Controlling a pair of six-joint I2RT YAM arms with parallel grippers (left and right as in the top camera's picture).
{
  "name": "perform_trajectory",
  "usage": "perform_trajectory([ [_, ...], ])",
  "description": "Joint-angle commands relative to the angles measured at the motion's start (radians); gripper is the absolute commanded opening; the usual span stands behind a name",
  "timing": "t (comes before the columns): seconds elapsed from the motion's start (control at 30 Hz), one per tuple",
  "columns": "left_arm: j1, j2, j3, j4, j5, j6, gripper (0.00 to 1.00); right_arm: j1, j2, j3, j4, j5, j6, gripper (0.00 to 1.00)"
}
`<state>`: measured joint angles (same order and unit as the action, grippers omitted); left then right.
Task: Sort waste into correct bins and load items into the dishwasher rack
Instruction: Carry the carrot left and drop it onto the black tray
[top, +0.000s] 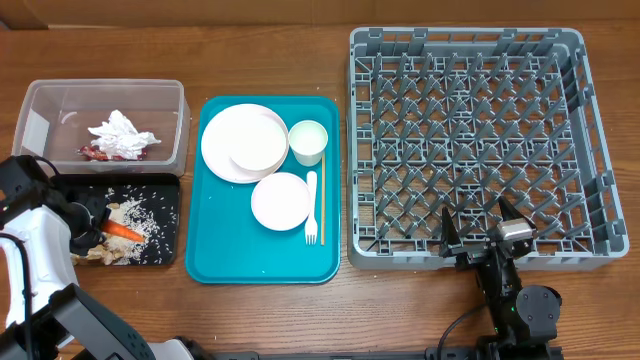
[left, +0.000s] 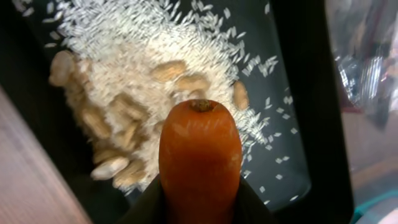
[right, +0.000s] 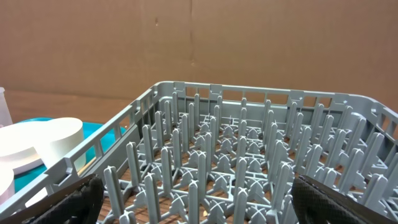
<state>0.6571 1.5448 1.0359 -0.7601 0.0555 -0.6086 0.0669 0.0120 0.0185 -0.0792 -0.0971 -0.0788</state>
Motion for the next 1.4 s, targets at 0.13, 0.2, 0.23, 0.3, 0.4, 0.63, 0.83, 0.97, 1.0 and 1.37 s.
perform_trajectory([
  [0.13, 0.006, 0.005, -0.09, 0.13, -0.035, -0.139, 0.05, 0.005, -0.006, -0.01, 0.005, -0.002, 0.003, 1.0],
  [0.2, 0.006, 0.006, -0.109, 0.168, -0.045, -0.16, 0.05, 0.005, -0.006, -0.01, 0.005, -0.002, 0.003, 1.0],
  [0.23, 0.006, 0.006, -0.118, 0.193, -0.045, -0.163, 0.07, 0.005, -0.006, -0.01, 0.005, -0.002, 0.003, 1.0],
  [0.3, 0.006, 0.006, -0.123, 0.22, -0.046, -0.163, 0.11, 0.005, -0.006, -0.01, 0.005, -0.002, 0.003, 1.0],
  [0.4, 0.006, 0.006, -0.124, 0.235, -0.069, -0.197, 0.12, 0.005, -0.006, -0.01, 0.005, -0.002, 0.003, 1.0],
  [0.63, 0.006, 0.006, -0.124, 0.268, -0.154, -0.214, 0.19, 0.005, -0.006, -0.01, 0.005, -0.002, 0.003, 1.0],
  [0.83, 0.006, 0.006, -0.124, 0.294, -0.179, -0.198, 0.24, 0.005, -0.006, -0.01, 0.005, -0.002, 0.003, 1.0],
  [0.97, 0.006, 0.035, -0.124, 0.293, -0.178, -0.199, 0.25, 0.005, -0.006, -0.01, 0.005, -0.002, 0.003, 1.0],
  [1.0, 0.006, 0.05, -0.124, 0.293, -0.178, -0.2, 0.25, 0.005, -0.006, -0.01, 0.005, -0.002, 0.003, 1.0],
  [1.37, 0.006, 0.121, -0.112, 0.323, -0.167, -0.161, 0.52, 0.005, -0.006, -0.01, 0.005, -0.002, 0.003, 1.0],
])
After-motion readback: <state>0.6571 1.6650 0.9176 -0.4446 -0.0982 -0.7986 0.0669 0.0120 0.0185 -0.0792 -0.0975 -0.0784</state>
